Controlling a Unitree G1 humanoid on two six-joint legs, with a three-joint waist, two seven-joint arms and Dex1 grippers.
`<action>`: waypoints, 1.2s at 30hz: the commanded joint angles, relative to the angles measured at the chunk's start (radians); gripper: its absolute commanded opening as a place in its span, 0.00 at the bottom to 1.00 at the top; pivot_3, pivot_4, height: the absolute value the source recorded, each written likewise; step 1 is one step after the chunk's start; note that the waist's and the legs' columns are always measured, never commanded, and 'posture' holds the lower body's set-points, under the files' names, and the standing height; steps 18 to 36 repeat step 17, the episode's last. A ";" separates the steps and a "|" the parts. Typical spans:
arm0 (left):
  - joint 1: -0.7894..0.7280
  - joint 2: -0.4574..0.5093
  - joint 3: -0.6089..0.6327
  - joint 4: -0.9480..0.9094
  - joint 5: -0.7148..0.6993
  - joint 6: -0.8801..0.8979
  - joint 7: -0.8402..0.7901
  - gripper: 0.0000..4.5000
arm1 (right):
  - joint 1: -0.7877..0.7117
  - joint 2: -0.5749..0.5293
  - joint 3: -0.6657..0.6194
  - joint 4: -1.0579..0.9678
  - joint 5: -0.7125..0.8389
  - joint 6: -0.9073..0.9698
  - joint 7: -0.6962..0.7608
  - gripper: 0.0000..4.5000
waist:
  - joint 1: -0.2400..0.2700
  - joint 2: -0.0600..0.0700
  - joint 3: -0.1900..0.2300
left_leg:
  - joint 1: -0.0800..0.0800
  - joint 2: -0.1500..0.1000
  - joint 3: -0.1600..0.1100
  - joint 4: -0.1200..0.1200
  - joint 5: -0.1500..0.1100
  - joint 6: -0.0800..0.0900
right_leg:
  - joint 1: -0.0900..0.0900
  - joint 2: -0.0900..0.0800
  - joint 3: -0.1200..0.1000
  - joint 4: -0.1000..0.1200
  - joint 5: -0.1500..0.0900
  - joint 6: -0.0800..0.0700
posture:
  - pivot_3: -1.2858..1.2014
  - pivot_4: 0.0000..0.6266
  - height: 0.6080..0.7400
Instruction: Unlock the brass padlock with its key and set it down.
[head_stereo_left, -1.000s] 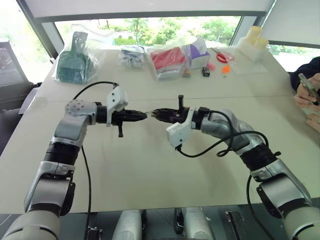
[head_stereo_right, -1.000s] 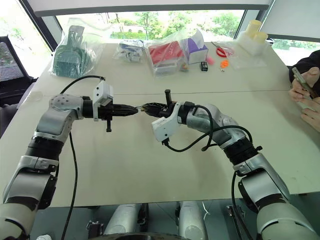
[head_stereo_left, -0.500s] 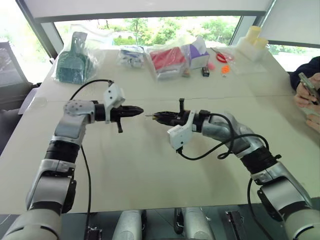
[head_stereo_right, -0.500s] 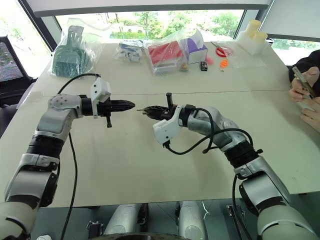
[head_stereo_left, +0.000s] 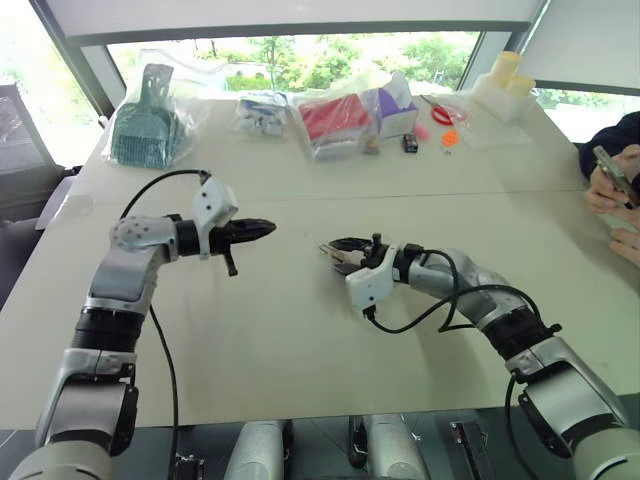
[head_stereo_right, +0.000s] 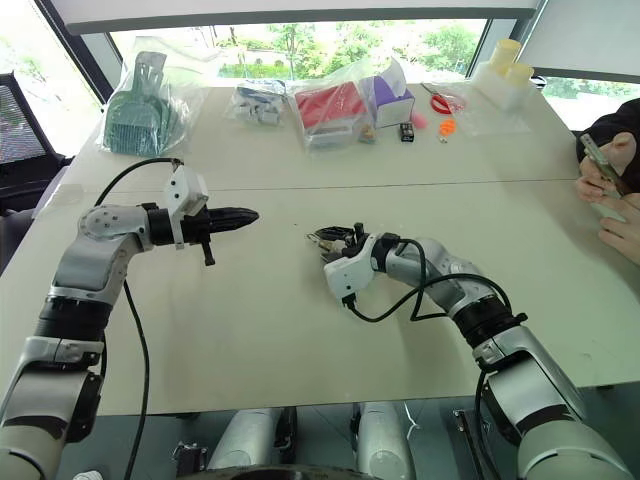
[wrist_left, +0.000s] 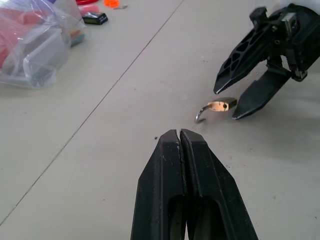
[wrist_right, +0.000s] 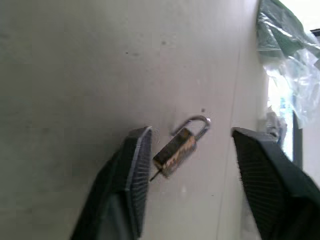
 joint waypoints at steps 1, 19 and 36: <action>0.015 0.020 0.015 -0.079 -0.032 0.029 -0.004 0.00 | 0.025 -0.022 -0.012 -0.092 0.068 0.031 0.091 0.97 | -0.002 0.000 0.000 | 0.000 0.000 -0.001 0.000 0.000 0.000 | 0.000 0.000 0.000 0.000 0.000 0.000 | 0.52 0.24 1.00; 0.114 0.106 0.024 -0.271 -0.092 0.136 -0.037 0.00 | 0.181 -0.134 -0.279 -0.591 0.719 1.092 0.563 0.99 | 0.013 0.000 0.000 | 0.001 0.002 -0.002 0.000 0.000 0.000 | 0.001 0.000 0.000 -0.001 0.000 -0.001 | 0.52 0.24 1.00; 0.114 0.106 0.024 -0.271 -0.092 0.136 -0.037 0.00 | 0.181 -0.134 -0.279 -0.591 0.719 1.092 0.563 0.99 | 0.013 0.000 0.000 | 0.001 0.002 -0.002 0.000 0.000 0.000 | 0.001 0.000 0.000 -0.001 0.000 -0.001 | 0.52 0.24 1.00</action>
